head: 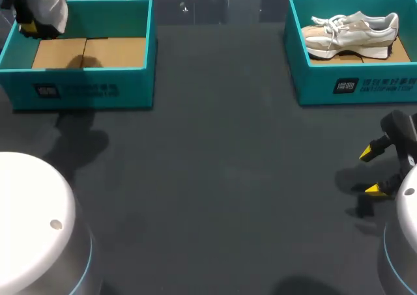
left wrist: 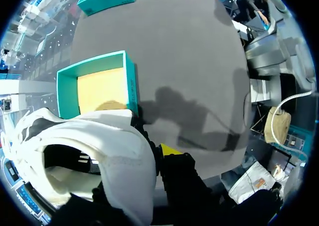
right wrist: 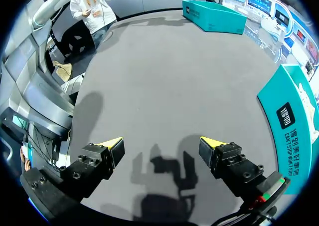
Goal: Take the shoe out of the shoebox, open the shoe tongue, remove and reinsert the insole, then place the shoe into the shoebox
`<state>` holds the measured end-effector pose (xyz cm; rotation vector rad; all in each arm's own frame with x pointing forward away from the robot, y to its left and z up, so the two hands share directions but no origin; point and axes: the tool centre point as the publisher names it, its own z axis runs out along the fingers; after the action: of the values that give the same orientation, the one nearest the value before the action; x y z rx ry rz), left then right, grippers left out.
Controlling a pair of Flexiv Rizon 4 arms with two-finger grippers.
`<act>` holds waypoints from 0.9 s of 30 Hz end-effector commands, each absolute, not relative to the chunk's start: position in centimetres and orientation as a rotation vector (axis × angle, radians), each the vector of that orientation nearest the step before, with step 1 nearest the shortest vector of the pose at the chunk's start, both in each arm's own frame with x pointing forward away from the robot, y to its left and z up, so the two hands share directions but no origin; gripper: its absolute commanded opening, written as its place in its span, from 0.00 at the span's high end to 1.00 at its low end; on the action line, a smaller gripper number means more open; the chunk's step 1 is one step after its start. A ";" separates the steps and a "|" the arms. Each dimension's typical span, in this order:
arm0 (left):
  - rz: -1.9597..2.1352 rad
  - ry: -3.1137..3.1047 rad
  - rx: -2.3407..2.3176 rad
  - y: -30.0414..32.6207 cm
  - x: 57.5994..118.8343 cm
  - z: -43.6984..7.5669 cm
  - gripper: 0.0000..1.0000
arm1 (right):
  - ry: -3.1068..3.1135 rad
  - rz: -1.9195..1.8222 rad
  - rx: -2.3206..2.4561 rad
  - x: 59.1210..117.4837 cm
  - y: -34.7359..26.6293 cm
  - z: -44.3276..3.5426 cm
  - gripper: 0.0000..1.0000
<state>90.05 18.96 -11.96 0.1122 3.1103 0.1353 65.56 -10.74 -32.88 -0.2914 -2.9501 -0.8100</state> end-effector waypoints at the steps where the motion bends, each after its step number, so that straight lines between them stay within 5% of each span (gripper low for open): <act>1: 0.106 3.160 0.142 21.3 93.4 -12.4 1.00 | -2.954 -0.805 -0.294 65.4 -10.7 -32.9 0.00; 15: 0.075 3.227 0.306 25.7 99.7 -14.9 1.00 | -2.954 -0.805 -0.294 65.4 -10.7 -32.9 0.00; 23: 0.139 2.908 1.100 26.7 99.4 -14.2 1.00 | -2.954 -0.805 -0.294 65.4 -10.7 -32.9 0.00; 27: 0.261 2.865 1.089 26.8 99.5 -14.5 1.00 | -2.954 -0.805 -0.294 65.4 -10.7 -32.9 0.00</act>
<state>100.60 26.86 -14.43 0.8131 3.0977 0.1233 65.56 -10.74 -32.88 -0.2915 -2.9501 -0.8100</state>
